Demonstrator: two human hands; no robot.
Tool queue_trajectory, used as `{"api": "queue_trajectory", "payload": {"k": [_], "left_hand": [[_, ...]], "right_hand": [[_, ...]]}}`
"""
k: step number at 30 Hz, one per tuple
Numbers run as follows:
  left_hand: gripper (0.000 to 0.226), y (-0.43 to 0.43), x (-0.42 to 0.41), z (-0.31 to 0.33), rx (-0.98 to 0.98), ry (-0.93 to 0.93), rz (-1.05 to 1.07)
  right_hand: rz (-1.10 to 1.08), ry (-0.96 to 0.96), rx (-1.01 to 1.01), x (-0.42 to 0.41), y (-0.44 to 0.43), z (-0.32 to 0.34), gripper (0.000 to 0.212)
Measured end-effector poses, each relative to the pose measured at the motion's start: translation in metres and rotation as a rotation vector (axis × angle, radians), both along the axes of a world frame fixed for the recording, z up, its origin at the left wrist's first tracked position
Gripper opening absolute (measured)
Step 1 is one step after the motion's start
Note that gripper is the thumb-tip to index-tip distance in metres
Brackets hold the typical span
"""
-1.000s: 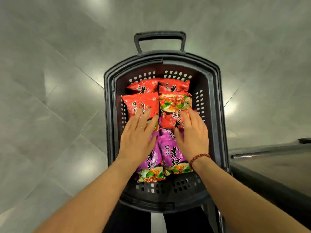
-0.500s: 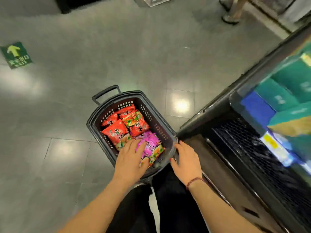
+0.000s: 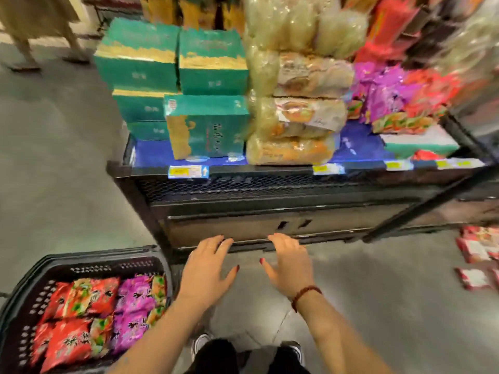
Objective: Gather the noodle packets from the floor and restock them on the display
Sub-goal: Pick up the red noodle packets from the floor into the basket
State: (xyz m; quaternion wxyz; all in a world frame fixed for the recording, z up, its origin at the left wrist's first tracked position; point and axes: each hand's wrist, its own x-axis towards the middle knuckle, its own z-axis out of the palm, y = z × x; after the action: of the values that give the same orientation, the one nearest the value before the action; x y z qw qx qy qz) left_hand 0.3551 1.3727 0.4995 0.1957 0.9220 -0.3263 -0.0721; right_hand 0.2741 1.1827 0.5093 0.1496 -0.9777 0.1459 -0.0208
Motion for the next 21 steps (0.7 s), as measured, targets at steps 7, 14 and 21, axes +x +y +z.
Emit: {"api": "queue_trajectory", "payload": {"k": [7,14,21], "left_hand": [[0.061,-0.155,-0.059,0.026,0.051,-0.061,-0.354],[0.06,-0.316,-0.167,0.04,0.059,-0.088,-0.629],[0.057,-0.444,-0.27,0.053,0.029,-0.078,-0.845]], "right_hand": [[-0.385,0.042,0.059,-0.142,-0.123,0.013,0.056],[-0.678,0.014,0.089,-0.301,-0.234,0.025,0.061],[-0.892,-0.032,0.13,-0.41,-0.315,0.041,0.056]]}}
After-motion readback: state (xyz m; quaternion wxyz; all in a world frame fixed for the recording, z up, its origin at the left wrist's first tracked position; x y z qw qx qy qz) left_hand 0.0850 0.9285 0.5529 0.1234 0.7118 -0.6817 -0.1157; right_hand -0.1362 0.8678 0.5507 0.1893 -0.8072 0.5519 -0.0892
